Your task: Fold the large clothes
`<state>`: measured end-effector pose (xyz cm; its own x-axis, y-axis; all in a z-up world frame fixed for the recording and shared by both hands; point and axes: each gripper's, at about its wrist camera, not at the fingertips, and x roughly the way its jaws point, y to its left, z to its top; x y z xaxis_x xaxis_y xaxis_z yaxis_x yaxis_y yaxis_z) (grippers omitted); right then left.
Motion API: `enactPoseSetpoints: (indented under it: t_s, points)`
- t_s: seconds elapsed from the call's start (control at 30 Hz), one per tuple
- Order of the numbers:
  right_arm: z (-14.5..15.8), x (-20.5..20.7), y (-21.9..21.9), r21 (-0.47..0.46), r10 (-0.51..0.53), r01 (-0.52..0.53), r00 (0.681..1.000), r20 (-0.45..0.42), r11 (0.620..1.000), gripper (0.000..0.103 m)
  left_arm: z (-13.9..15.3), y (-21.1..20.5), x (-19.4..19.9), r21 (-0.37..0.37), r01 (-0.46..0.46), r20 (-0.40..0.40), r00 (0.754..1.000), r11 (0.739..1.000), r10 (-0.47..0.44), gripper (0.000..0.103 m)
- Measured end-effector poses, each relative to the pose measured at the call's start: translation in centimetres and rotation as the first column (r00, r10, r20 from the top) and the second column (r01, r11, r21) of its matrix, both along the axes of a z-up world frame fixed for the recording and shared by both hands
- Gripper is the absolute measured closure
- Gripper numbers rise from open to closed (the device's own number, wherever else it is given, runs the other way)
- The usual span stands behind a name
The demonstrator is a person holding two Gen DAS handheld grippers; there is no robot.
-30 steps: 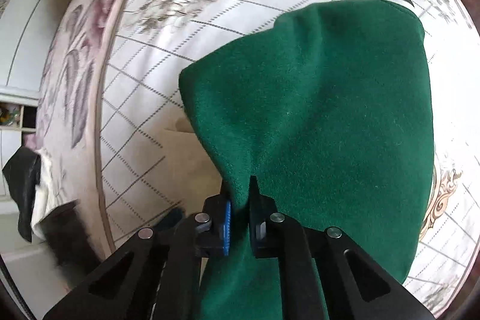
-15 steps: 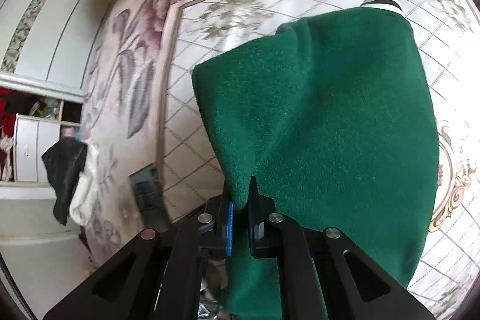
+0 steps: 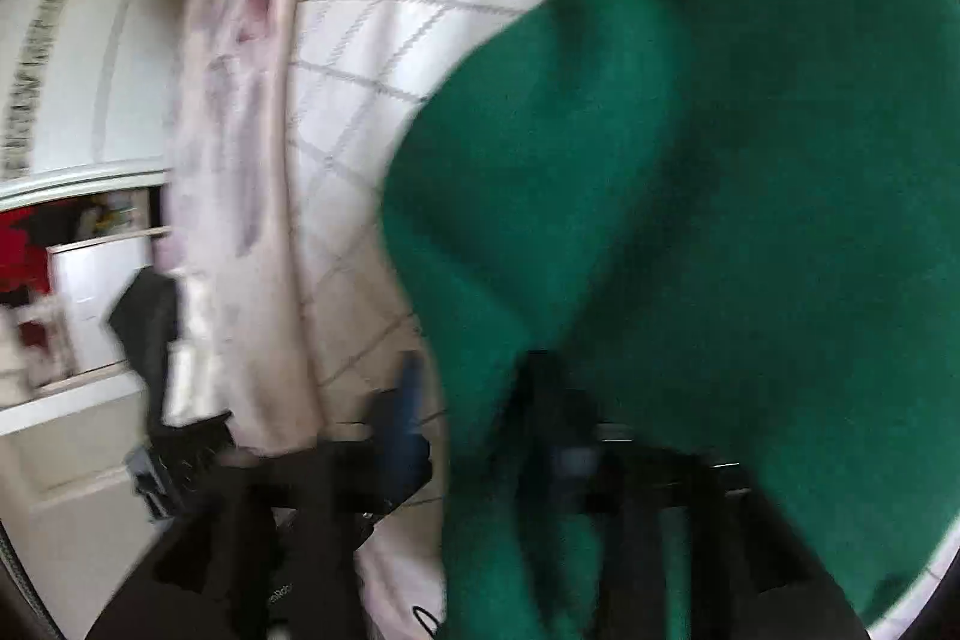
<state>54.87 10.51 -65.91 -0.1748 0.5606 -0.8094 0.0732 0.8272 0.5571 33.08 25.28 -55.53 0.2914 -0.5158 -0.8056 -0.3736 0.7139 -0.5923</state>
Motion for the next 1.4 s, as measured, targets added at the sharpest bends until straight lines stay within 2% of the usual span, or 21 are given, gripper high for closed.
enactPoseSetpoints:
  t_s: [0.1,0.17,0.2,0.23,0.27,0.3,0.4,0.53,0.57,0.6,0.67,0.73,0.83,0.87,0.9,0.93,1.03,1.1,1.23,1.33,1.4]
  points:
    - [4.2,-0.6,-1.2,-0.033,0.011,-0.008,0.996,0.086,0.999,0.052,2.3,1.0,-2.2,0.075,-0.037,-0.01,0.999,0.997,0.038,0.07]
    - [8.4,-2.8,-2.2,-0.073,0.05,-0.034,0.974,0.222,0.997,0.052,3.8,1.2,-3.6,0.127,-0.047,-0.006,0.999,0.991,0.049,0.07]
    - [9.1,-3.7,-2.5,-0.093,0.063,-0.041,0.968,0.242,0.995,0.055,4.3,1.1,-4.0,0.143,-0.048,-0.004,0.999,0.989,0.049,0.058]
    - [9.2,-5.4,-2.5,-0.096,0.082,-0.062,0.97,0.227,0.993,0.061,4.6,1.2,-4.6,0.166,-0.052,0.003,0.999,0.985,0.053,0.028]
    - [8.0,-6.6,-2.0,-0.09,0.102,-0.088,0.981,0.168,0.992,0.078,5.0,0.9,-5.2,0.195,-0.057,0.014,0.998,0.979,0.056,0.015]
    - [6.7,-7.3,-1.7,-0.075,0.104,-0.095,0.987,0.126,0.993,0.081,5.2,0.7,-5.6,0.216,-0.054,0.027,0.998,0.975,0.049,0.005]
    - [-1.0,-9.1,1.0,-0.065,0.161,-0.16,0.987,0.006,0.985,0.081,5.1,-1.0,-5.5,0.277,-0.023,0.019,1.0,0.96,0.018,0.005]
    - [0.6,-9.4,-2.8,0.099,0.015,-0.011,0.999,-0.044,0.995,0.08,6.6,-3.7,-7.4,0.287,0.04,0.03,0.998,0.957,-0.051,0.005]
    - [3.2,-10.3,-5.5,0.126,-0.021,0.022,1.0,-0.006,0.992,0.067,7.0,-4.5,-8.5,0.28,0.052,0.014,0.998,0.959,-0.058,0.005]
    - [4.6,-11.0,-7.0,0.12,-0.037,0.034,0.999,0.02,0.992,0.04,7.1,-5.2,-9.6,0.276,0.064,-0.009,0.998,0.959,-0.064,0.005]
    - [8.5,-13.7,-12.0,0.029,-0.078,0.075,0.992,0.101,0.997,0.017,6.8,-6.5,-11.5,0.256,0.087,-0.059,0.995,0.963,-0.075,0.005]
    - [10.7,-17.2,-16.6,-0.071,-0.087,0.098,0.985,0.147,0.993,0.017,5.7,-8.0,-14.0,0.246,0.121,-0.128,0.987,0.962,-0.092,0.005]
    - [9.5,-22.9,-21.1,-0.183,-0.095,0.104,0.994,0.06,0.978,0.017,1.6,-10.3,-17.9,0.215,0.183,-0.267,0.956,0.959,-0.123,0.006]
    - [8.2,-24.9,-22.2,-0.194,-0.107,0.107,0.994,0.01,0.975,0.017,0.2,-11.0,-19.0,0.199,0.193,-0.3,0.945,0.961,-0.128,0.007]
    - [6.6,-26.9,-23.1,-0.205,-0.121,0.108,0.991,-0.05,0.973,0.017,-0.6,-11.4,-19.7,0.194,0.196,-0.313,0.941,0.961,-0.129,0.023]
    - [4.7,-29.0,-23.7,-0.218,-0.14,0.114,0.984,-0.109,0.969,0.017,-1.6,-12.1,-20.8,0.178,0.207,-0.318,0.937,0.962,-0.143,0.056]
    - [0.4,-33.6,-24.5,-0.18,-0.183,0.143,0.956,-0.228,0.973,0.02,-0.7,-12.9,-22.4,0.262,0.189,-0.25,0.96,0.946,-0.122,0.094]
    - [-1.5,-36.3,-24.5,-0.125,-0.216,0.19,0.942,-0.255,0.974,0.086,1.6,-12.7,-23.3,0.268,0.143,-0.189,0.978,0.953,-0.094,0.096]
    - [0.9,-37.7,-24.8,-0.095,-0.254,0.242,0.956,-0.148,0.966,0.091,4.3,-12.3,-25.2,0.283,0.114,-0.12,0.989,0.952,-0.083,0.098]
    - [1.6,-37.6,-24.6,-0.122,-0.222,0.208,0.969,-0.113,0.971,0.092,1.9,-11.3,-27.2,0.236,0.095,-0.172,0.984,0.967,-0.054,0.097]
    - [-0.1,-37.2,-24.1,-0.18,-0.162,0.131,0.972,-0.168,0.975,0.091,-0.3,-11.1,-27.5,0.213,0.096,-0.214,0.976,0.972,-0.049,0.096]
